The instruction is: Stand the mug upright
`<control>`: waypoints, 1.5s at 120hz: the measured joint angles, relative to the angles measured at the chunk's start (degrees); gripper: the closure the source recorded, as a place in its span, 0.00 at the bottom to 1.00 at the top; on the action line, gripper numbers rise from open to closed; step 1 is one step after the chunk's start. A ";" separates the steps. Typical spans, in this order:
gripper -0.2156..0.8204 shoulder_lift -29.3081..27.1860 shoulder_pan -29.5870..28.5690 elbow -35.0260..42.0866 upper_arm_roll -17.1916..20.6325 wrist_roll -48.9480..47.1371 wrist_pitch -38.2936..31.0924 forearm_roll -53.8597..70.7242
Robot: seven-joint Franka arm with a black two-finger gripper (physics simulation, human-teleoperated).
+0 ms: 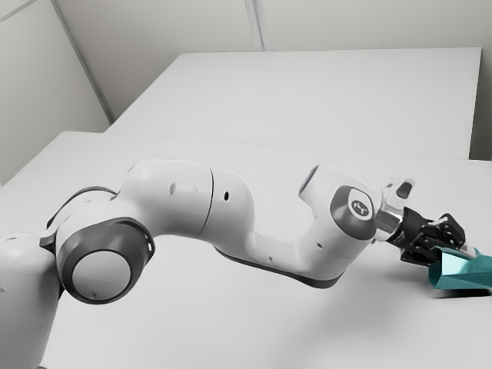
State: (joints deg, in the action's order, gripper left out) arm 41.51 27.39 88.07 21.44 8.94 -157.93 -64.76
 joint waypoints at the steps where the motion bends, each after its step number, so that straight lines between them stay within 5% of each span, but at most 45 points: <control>1: 0.73 -0.01 0.00 0.00 0.00 0.01 0.00 0.00; 31: 0.89 -0.64 -0.04 0.02 0.00 1.03 -0.13 -0.01; 64: 0.94 -3.93 -0.77 0.77 -0.72 1.79 -0.20 2.55; 80: 0.95 -6.69 -1.40 2.18 -4.13 1.87 1.17 9.48; 123: 0.96 -19.19 -1.36 9.81 -16.42 -8.78 18.81 43.48; 180: 0.96 -34.79 -13.32 24.40 -17.14 -19.24 34.66 65.80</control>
State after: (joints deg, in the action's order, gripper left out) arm 6.73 14.07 112.46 4.30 -10.30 -123.28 1.04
